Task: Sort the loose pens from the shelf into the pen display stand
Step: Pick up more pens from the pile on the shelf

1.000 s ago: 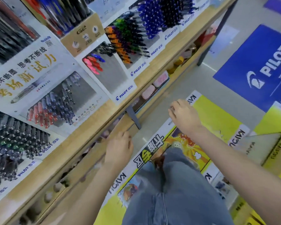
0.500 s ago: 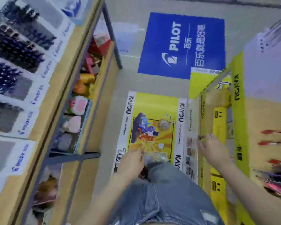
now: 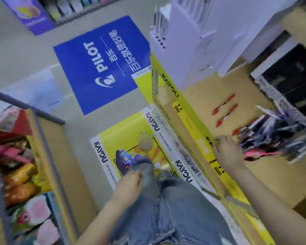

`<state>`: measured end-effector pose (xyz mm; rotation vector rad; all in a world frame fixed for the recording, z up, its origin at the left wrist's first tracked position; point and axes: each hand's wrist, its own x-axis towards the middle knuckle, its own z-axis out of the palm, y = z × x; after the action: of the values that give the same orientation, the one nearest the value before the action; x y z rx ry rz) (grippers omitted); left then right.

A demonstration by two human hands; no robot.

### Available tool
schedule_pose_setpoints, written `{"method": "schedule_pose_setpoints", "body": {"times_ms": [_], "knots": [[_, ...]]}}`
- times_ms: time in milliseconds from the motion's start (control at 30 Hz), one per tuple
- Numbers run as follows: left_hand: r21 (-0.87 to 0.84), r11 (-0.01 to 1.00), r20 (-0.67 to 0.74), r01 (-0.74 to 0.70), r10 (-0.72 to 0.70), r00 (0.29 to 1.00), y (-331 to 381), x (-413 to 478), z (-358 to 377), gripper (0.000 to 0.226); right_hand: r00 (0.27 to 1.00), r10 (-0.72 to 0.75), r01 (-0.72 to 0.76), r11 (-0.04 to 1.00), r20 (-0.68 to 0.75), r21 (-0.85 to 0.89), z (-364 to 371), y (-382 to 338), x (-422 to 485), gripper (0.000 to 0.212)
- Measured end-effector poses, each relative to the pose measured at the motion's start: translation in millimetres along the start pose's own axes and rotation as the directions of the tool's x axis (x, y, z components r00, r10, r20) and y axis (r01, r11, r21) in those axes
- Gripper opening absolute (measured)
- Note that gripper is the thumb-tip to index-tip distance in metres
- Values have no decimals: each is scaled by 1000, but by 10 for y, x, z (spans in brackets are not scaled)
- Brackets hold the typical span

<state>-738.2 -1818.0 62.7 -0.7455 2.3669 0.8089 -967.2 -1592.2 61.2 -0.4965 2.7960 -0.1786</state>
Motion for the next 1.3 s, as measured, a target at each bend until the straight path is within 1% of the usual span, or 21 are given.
{"method": "schedule_pose_setpoints", "body": {"times_ms": [100, 167, 267, 333, 400, 533, 600, 633, 667, 733, 800, 867, 933, 1033, 1133, 1233, 1300], "knots": [[116, 993, 21, -39, 36, 999, -102, 243, -277, 25, 995, 97, -97, 994, -7, 56, 67, 13, -130, 25], [193, 975, 21, -107, 105, 994, -122, 492, -457, 31, 987, 159, -156, 983, -28, 93, 106, 21, -230, 24], [305, 934, 16, -188, 192, 981, 40, 857, -692, 24, 968, 250, -247, 961, -4, 121, 177, 56, -365, 27], [348, 898, 16, -267, 280, 960, 272, 1052, -777, 24, 952, 306, -306, 942, 22, 139, 225, 112, -477, 30], [369, 857, 24, -361, 379, 925, 594, 1199, -812, 25, 933, 358, -357, 918, 26, 173, 239, 195, -598, 28], [403, 733, 76, -549, 571, 818, 1369, 1416, -708, 26, 878, 475, -437, 844, -54, 311, 181, 413, -766, 22], [416, 676, 93, -609, 634, 768, 1774, 1508, -600, 27, 855, 509, -452, 824, -97, 341, 131, 573, -784, 22], [413, 665, 86, -623, 652, 753, 1975, 1560, -543, 28, 843, 528, -465, 812, -102, 352, 116, 676, -774, 24], [406, 668, 72, -624, 657, 750, 2165, 1621, -489, 32, 828, 554, -492, 791, -86, 364, 104, 779, -751, 27], [398, 697, 40, -596, 636, 771, 2491, 1772, -389, 40, 798, 603, -549, 740, -21, 387, 78, 970, -671, 36], [397, 744, 17, -538, 580, 815, 2729, 1961, -288, 48, 758, 650, -600, 666, 49, 443, 39, 1094, -541, 44], [395, 797, 11, -457, 493, 870, 2896, 2102, -200, 58, 714, 692, -626, 565, 104, 537, -9, 1142, -385, 53], [380, 828, 14, -413, 441, 898, 3026, 2160, -107, 68, 688, 716, -619, 496, 117, 609, -28, 1152, -216, 58], [325, 845, 35, -425, 439, 898, 3232, 2090, 69, 79, 679, 723, -611, 459, 128, 645, -20, 1137, 3, 60], [288, 832, 71, -475, 476, 877, 3411, 1949, 293, 88, 649, 737, -617, 364, 189, 698, -58, 1129, 146, 67], [281, 807, 93, -520, 517, 851, 3535, 1855, 525, 86, 625, 756, -592, 297, 195, 750, -82, 1146, 207, 73], [246, 817, 73, -522, 521, 850, 3580, 1841, 616, 85, 610, 768, -564, 245, 198, 789, -61, 1189, 224, 67]]}}
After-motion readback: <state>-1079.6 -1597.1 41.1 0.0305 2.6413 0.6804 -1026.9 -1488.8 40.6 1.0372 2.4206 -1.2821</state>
